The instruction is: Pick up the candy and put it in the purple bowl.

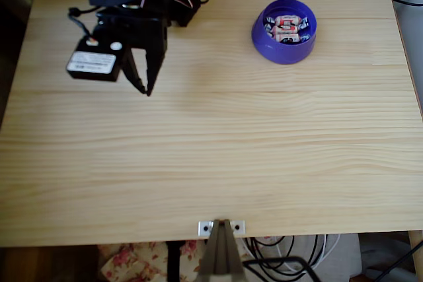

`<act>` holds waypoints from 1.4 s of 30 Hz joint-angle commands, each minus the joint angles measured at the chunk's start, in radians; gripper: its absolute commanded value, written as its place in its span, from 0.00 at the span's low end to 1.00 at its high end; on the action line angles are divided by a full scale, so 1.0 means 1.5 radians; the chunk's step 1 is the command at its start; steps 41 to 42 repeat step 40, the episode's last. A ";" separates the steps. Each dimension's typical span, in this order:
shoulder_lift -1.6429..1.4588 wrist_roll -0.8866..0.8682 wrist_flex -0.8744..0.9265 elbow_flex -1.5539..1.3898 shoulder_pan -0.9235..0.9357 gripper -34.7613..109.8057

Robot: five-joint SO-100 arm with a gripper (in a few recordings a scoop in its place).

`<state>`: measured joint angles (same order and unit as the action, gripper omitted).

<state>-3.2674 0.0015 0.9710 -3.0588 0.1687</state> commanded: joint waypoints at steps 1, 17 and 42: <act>-0.020 0.012 -0.006 0.014 -0.006 0.24; -0.020 -0.035 -0.008 0.014 -0.003 0.24; -0.020 -0.035 -0.008 0.014 -0.003 0.24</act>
